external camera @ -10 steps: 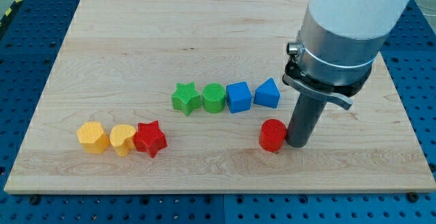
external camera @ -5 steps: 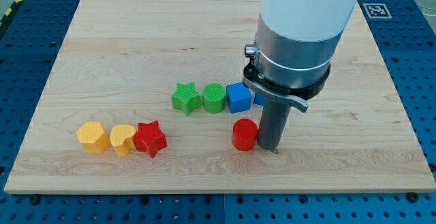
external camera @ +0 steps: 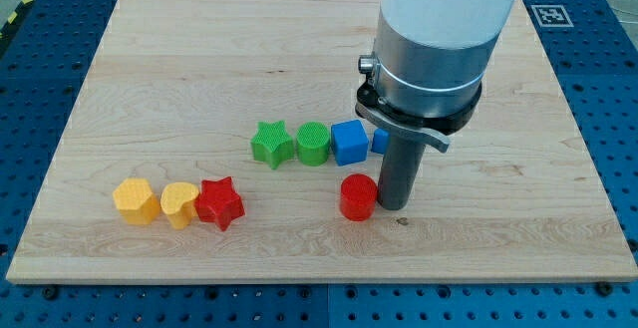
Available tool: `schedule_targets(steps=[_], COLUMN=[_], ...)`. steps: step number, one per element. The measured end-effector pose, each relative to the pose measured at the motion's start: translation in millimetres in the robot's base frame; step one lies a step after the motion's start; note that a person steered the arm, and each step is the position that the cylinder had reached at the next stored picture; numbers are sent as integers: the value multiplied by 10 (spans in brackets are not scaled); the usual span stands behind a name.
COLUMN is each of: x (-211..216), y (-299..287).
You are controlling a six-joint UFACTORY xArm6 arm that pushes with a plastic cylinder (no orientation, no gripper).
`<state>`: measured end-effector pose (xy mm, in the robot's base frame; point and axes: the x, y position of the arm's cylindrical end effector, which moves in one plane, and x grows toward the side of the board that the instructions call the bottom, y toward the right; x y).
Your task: Push the red circle towards the red star
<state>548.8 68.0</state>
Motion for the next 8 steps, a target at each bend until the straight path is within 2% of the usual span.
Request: schedule_targets(steps=[5, 8], x=[8, 8], y=[-288, -790])
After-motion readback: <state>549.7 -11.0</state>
